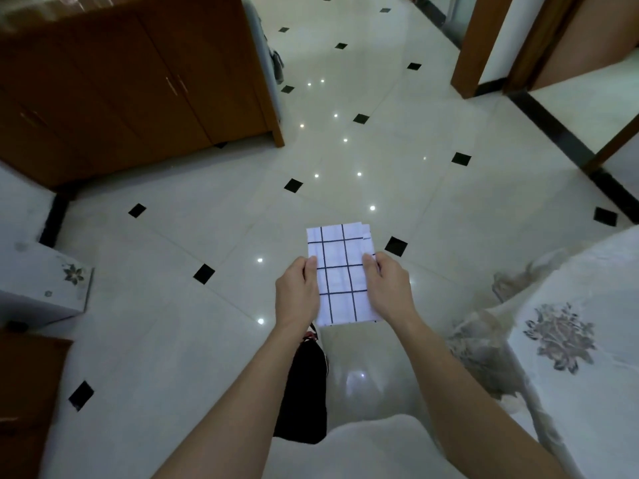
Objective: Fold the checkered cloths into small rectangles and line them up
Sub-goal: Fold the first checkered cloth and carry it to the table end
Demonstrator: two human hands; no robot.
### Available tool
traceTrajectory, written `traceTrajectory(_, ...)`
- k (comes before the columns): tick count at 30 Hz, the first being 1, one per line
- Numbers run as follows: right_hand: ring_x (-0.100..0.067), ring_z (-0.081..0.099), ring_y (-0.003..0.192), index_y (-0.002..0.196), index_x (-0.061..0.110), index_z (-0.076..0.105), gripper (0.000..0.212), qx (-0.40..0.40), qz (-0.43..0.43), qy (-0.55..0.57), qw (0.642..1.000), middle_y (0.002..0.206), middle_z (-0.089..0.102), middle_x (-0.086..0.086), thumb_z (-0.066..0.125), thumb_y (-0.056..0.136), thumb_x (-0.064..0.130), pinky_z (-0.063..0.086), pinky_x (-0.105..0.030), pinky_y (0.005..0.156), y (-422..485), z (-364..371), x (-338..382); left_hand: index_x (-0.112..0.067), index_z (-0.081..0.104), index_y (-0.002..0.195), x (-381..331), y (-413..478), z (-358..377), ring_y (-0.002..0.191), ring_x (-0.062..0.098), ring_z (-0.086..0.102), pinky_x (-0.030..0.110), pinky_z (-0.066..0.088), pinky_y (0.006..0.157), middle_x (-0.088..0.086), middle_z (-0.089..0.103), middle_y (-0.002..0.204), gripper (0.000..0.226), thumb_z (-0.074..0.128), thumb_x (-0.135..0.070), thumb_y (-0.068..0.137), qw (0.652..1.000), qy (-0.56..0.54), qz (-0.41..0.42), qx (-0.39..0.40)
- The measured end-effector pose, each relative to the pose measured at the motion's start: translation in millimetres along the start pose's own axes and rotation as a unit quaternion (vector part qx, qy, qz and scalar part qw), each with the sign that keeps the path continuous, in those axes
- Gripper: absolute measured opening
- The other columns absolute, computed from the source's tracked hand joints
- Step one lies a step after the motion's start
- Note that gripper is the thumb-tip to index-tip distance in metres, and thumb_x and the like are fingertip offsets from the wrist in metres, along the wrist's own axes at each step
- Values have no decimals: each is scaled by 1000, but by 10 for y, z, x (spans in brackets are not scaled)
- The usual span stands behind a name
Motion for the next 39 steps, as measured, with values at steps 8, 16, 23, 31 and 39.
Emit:
traceTrajectory(8, -15, 45, 61, 71, 13, 41, 39, -67, 36, 3, 997, 68, 51, -2, 41, 104, 33, 34, -31, 56, 1254, 39, 285, -2, 50, 77, -327, 1470, 395, 60, 12, 43, 17, 35, 52, 2, 53, 67, 42, 42, -33, 105, 996, -12, 47, 80)
traceTrajectory(16, -9, 39, 57, 67, 18, 37, 40, -201, 90, 44, 974, 63, 46, 6, 43, 104, 33, 31, -23, 53, 2269, -289, 636, -3, 48, 77, -1206, 2868, 857, 60, 13, 41, 23, 33, 53, 9, 55, 68, 41, 43, -34, 104, 968, 6, 165, 191)
traceTrajectory(23, -12, 43, 60, 70, 15, 41, 39, -305, 158, 53, 938, 64, 50, 4, 42, 104, 34, 33, -25, 54, 2591, -983, 301, -7, 43, 71, -1937, 3062, 1752, 54, 7, 34, 21, 32, 51, -4, 44, 61, 41, 45, -32, 103, 928, -2, 222, 299)
traceTrajectory(31, -5, 44, 58, 70, 19, 41, 38, -392, 191, 74, 897, 65, 50, 7, 41, 105, 35, 30, -21, 52, 3036, -1986, -331, -12, 46, 71, -2872, 3039, 3085, 58, 9, 42, 16, 36, 52, -2, 51, 65, 40, 44, -33, 104, 880, 27, 290, 375)
traceTrajectory(39, -6, 40, 56, 71, 17, 41, 38, -487, 217, 106, 839, 63, 46, 7, 42, 104, 35, 34, -18, 51, 3170, -3369, -928, -15, 40, 68, -4079, 2562, 4388, 52, 3, 41, 15, 35, 51, -4, 47, 62, 40, 44, -31, 104, 817, 47, 364, 444)
Point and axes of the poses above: each hand's wrist, its own y-axis towards the middle knuckle, its own z-axis out of the palm, x = y × z, the point moved 4 cm from there along y, towards the middle knuckle
